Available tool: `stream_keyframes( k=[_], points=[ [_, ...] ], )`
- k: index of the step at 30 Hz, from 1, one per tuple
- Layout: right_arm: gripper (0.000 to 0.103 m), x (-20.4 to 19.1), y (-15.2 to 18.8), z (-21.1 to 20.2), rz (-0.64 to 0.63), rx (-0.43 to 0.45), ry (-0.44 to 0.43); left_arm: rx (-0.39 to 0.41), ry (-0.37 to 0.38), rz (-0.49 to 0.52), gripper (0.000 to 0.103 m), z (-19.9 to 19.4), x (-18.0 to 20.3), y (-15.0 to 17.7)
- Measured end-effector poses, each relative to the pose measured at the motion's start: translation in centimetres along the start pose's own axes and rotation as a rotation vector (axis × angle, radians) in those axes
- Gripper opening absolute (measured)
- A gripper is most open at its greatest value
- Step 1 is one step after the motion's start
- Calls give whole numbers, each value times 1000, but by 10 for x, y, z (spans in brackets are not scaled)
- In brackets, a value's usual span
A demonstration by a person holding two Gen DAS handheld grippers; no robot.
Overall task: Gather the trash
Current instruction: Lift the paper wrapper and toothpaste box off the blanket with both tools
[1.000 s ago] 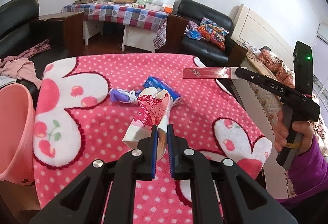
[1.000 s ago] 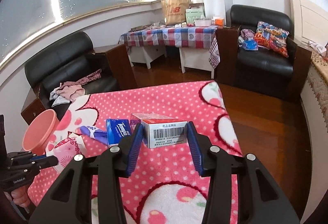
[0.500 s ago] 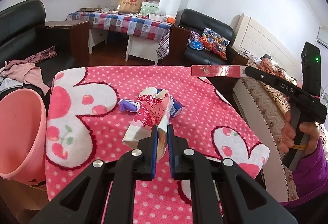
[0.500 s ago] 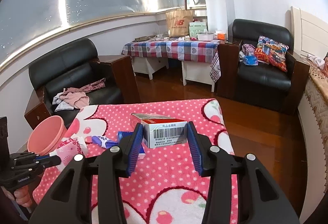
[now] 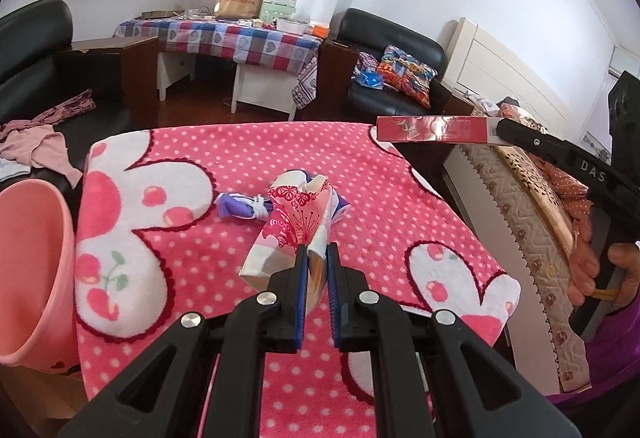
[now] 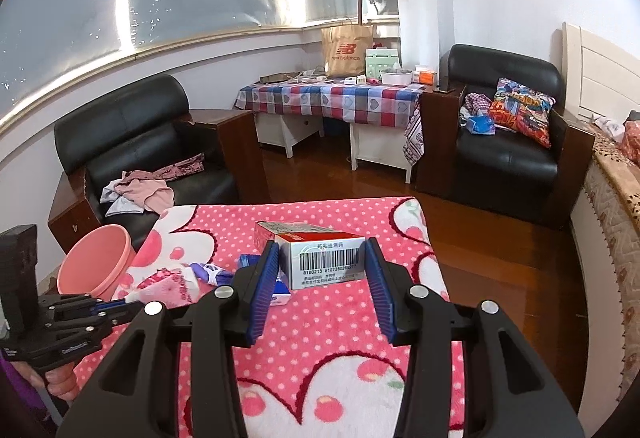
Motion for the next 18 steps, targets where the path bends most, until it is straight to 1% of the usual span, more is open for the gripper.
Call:
stream_keyframes(
  k=[5, 10, 14, 18],
  points=[
    [44, -9, -6, -2, 1, -3, 0, -2, 16, -8, 8, 0, -4, -2],
    [44, -25, -9, -7, -37, -3, 16, 11, 24, -30, 8, -6, -13, -3],
    [44, -35, -11, -6, -49, -4, 21, 31, 16, -30, 8, -14, -22, -3],
    [44, -44, -15, -1, -42, -14, 5, 58, 11, -51, 8, -24, -33, -1]
  ],
)
Point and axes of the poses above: each gripper's, at about its wrist camera, not at the fingertips, and z roughly the way its jaws point, x to its right, y to its underside, the point moved 1 cm from there along z, roughly the way its jaws point, and after that the axes turned 1 degree about z, right-handed, at the moved point
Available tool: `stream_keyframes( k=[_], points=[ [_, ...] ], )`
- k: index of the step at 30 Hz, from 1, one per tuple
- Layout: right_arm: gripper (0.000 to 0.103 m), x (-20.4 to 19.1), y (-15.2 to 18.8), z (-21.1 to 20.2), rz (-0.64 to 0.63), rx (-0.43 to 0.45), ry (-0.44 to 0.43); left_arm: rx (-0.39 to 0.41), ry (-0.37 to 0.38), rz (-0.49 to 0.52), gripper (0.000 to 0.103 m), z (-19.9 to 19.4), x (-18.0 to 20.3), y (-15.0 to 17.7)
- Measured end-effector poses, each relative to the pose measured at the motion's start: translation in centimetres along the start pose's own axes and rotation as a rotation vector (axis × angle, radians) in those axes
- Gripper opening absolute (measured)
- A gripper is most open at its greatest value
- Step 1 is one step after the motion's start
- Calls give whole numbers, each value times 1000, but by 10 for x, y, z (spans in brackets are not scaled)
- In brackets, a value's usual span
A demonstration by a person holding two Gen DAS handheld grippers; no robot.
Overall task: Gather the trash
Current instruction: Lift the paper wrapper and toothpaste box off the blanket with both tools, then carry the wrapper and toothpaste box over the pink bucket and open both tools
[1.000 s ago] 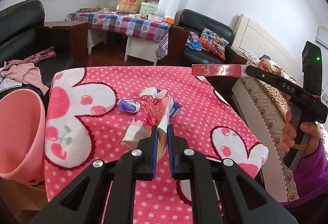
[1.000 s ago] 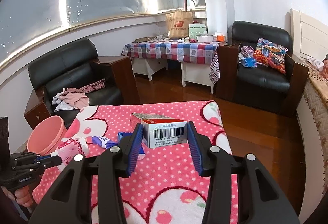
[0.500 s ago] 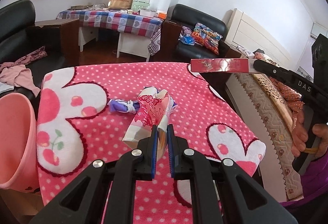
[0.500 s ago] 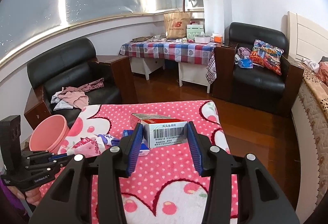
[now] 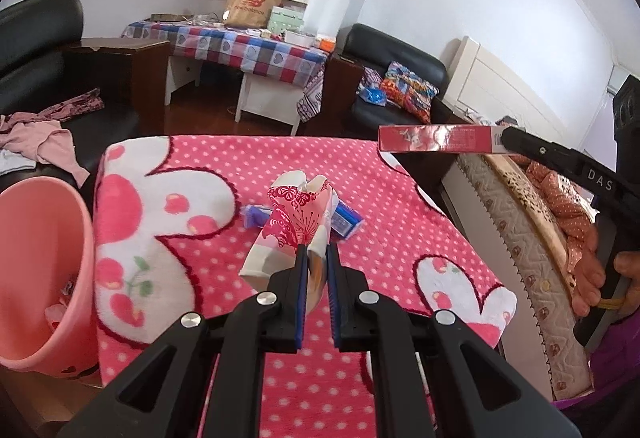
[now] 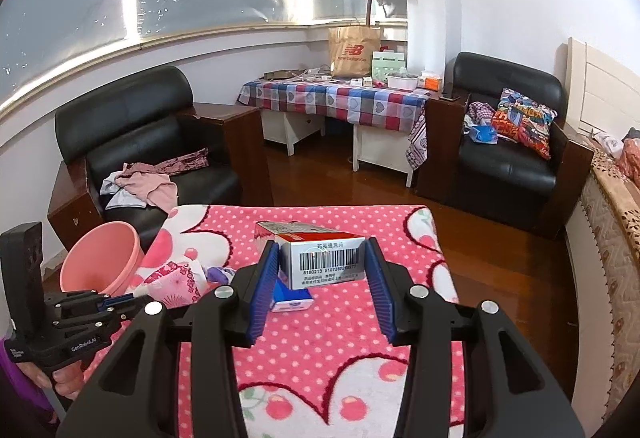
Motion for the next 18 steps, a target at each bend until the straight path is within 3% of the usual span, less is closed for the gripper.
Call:
stream_keyframes(
  k=[10, 18],
  points=[
    [44, -49, -5, 30, -31, -28, -125, 82, -110, -71, 8, -43, -42, 8],
    [44, -98, -20, 56, -65, -19, -258, 131, -308, -132, 8, -98, -92, 16]
  ],
)
Point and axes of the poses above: each gripper's, at about its wrist camera, not at the fingertips, and z roughly the way its jaws point, x to its right, y to its underside, the point moved 1 cm from there along z, roughly the way its jaws point, and after that the axes turned 1 degree about z, right-handed, at the moved point
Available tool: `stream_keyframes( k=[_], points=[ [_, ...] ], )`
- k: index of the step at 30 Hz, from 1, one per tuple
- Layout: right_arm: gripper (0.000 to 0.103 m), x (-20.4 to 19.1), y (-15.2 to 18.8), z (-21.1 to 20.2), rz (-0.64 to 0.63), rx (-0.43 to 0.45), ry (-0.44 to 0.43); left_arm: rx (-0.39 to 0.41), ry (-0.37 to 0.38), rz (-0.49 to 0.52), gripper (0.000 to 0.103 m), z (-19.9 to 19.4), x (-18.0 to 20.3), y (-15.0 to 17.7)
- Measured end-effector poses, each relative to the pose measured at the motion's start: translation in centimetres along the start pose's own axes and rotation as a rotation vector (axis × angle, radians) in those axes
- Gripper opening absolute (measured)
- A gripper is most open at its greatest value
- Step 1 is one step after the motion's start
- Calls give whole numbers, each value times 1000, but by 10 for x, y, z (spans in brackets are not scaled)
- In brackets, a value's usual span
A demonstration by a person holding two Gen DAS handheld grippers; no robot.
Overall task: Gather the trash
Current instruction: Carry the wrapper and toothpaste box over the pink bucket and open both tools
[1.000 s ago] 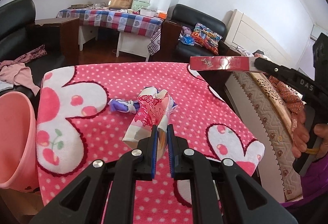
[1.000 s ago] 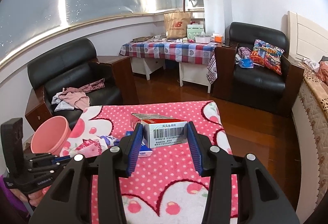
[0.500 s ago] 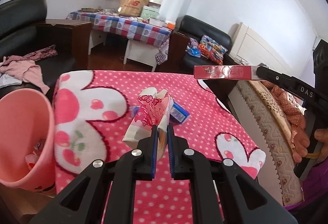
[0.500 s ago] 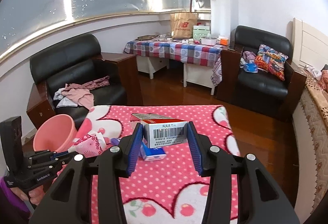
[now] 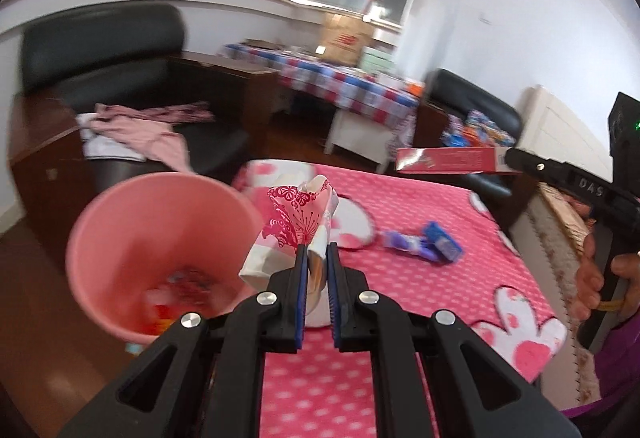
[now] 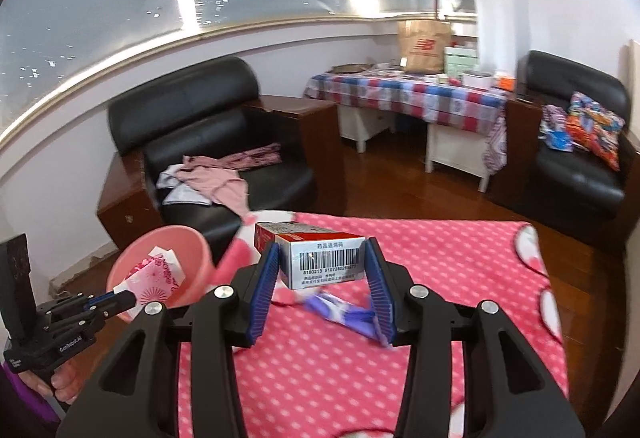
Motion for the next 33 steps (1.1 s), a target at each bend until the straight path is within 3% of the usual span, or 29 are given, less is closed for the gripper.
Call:
stream_keyframes(
  k=[6, 11, 24, 33],
  points=[
    [45, -43, -20, 22, -59, 7, -102, 0, -133, -38, 8, -19, -44, -3],
    [44, -91, -22, 44, -159, -44, -176, -33, -202, -34, 8, -21, -68, -3],
    [44, -201, 13, 114, -511, -281, -210, -225, -228, -107, 9, 39, -107, -17],
    [44, -228, 48, 150, -622, -376, -194, -358, -229, -190, 9, 99, -136, -9]
  ],
)
Point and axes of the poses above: each gripper's, at about its wrist camera, not at the fingertips, and z roughly the way its jaws point, x to its right, y to its underside, the point moved 1 cm from there along z, roughly the way its jaws point, and after that the axes turned 1 degree about z, right-handed, at the moved point
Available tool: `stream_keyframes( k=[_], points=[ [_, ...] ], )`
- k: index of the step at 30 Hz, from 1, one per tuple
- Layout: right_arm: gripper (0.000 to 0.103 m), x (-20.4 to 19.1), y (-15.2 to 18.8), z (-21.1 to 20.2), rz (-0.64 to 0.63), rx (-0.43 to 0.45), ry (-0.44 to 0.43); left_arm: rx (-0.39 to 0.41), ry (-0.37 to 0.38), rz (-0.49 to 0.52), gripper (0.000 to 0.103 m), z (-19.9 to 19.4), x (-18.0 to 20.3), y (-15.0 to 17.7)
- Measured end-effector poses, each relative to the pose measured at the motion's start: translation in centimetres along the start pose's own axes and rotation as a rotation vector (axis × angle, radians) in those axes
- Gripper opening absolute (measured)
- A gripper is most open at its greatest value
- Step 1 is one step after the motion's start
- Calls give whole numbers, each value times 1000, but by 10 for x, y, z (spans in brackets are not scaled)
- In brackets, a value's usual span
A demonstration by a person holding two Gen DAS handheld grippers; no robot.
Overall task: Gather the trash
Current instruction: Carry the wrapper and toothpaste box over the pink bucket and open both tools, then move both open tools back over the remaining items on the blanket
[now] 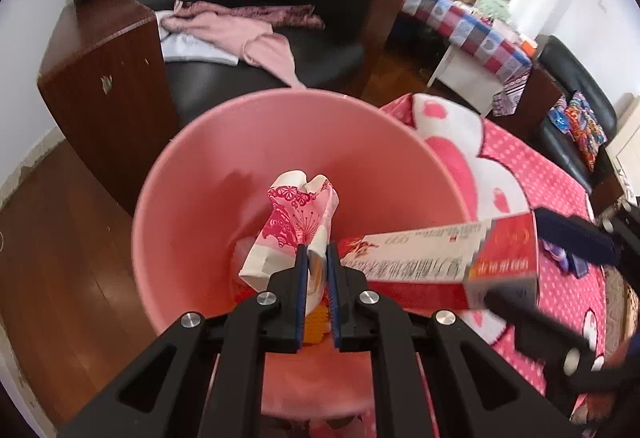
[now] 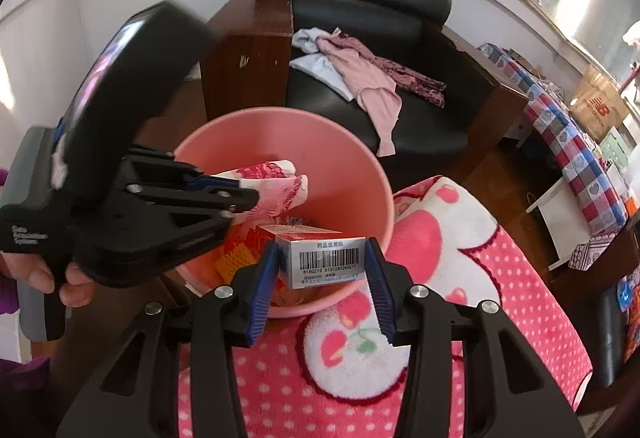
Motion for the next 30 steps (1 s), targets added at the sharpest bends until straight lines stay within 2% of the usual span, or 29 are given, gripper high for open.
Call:
stream_keyframes(
  k=[5, 11, 13, 16, 18, 30],
  points=[
    [44, -6, 1, 17, -10, -30, -4, -48, -14, -19, 9, 25, -2, -4],
    [44, -6, 2, 33, 3, -53, -22, -47, -16, -43, 10, 33, -6, -9],
    [44, -6, 3, 38, 9, -60, -27, -45, -16, -51, 15, 33, -7, -9],
    [44, -4, 3, 41, 19, -60, -31, -30, -14, -50, 22, 31, -7, -11],
    [45, -2, 3, 42, 31, -64, -39, -11, -16, -44, 31, 27, -7, -12],
    [45, 13, 1, 43, 106, -61, -92, 91, -33, -14, 38, -8, -8, -12]
  ],
)
Point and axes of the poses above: each gripper's, at about its wrist camera, not at the fingertips, and z roughly the way its jaws point, x to its right, y to its underside, the point moved 1 cm from there along z, roughly the way its jaws point, and after that the axes turned 1 degree about z, right-handed, at the moved point
